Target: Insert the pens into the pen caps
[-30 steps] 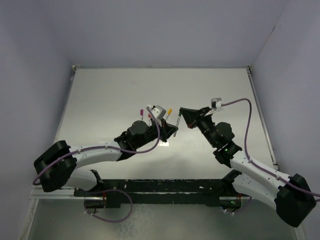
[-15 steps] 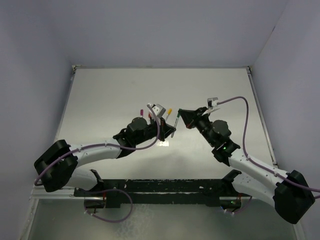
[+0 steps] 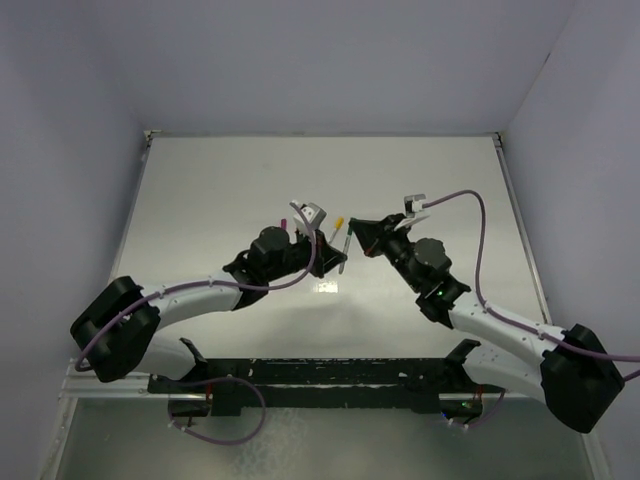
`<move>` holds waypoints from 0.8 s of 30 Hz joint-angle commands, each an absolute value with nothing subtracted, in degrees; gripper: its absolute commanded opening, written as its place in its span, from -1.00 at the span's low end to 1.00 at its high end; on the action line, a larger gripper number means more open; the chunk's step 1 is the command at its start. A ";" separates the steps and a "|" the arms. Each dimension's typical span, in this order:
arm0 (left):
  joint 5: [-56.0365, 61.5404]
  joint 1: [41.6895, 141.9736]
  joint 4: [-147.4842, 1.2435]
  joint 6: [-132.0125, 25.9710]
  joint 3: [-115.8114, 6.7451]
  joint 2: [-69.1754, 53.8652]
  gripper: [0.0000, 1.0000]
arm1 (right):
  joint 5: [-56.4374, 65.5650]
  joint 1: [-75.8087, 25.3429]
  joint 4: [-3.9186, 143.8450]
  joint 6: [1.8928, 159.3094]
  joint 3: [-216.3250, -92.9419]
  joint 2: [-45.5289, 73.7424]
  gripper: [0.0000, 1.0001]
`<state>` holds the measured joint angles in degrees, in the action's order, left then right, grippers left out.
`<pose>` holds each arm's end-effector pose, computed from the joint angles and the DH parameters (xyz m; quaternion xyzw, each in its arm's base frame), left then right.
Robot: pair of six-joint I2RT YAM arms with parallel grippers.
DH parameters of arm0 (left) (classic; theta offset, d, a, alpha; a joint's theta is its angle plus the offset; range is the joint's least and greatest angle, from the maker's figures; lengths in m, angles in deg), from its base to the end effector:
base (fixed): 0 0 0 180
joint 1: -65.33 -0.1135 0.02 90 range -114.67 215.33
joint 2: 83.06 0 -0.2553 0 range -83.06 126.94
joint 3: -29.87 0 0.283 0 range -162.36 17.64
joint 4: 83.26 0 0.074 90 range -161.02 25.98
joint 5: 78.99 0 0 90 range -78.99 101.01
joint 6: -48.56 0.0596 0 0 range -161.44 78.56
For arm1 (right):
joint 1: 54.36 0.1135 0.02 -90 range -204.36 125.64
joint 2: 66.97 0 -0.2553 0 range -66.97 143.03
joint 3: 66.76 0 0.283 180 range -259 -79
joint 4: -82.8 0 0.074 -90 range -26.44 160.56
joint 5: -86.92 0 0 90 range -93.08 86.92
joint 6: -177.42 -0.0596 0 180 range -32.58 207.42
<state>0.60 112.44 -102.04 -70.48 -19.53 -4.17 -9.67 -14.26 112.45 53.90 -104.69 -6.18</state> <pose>0.2286 -0.2619 0.2001 0.1776 0.7482 -0.4468 0.4571 0.2251 0.1806 0.2421 0.0049 0.6643 0.4167 0.6205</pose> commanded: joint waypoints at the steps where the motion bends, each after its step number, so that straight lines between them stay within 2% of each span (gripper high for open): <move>1: 6.54 108.61 -126.17 -71.82 -26.69 -8.43 -1.00 | -0.92 -9.96 95.32 54.46 -101.52 -2.28 -1.00; 12: 6.95 107.41 -125.41 -72.11 -25.60 -9.67 -1.00 | -2.11 -9.43 94.07 54.63 -103.11 0.62 -1.00; 19: 4.12 107.31 -113.42 -71.22 -27.61 -8.06 -1.00 | -7.24 -9.45 93.00 56.29 -107.51 -1.44 -0.99; 21: 2.48 107.26 -109.42 -70.67 -27.82 -6.79 -1.00 | -8.68 -9.49 91.77 56.54 -109.41 -2.91 -0.76; 24: 0.66 107.27 -104.60 -70.41 -26.97 -4.33 -1.00 | -17.74 -9.52 90.41 59.57 -113.22 -6.44 -0.27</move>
<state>-1.35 109.56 -96.27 -70.81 -21.15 -4.17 -13.05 -11.75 102.00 55.69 -110.75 -3.75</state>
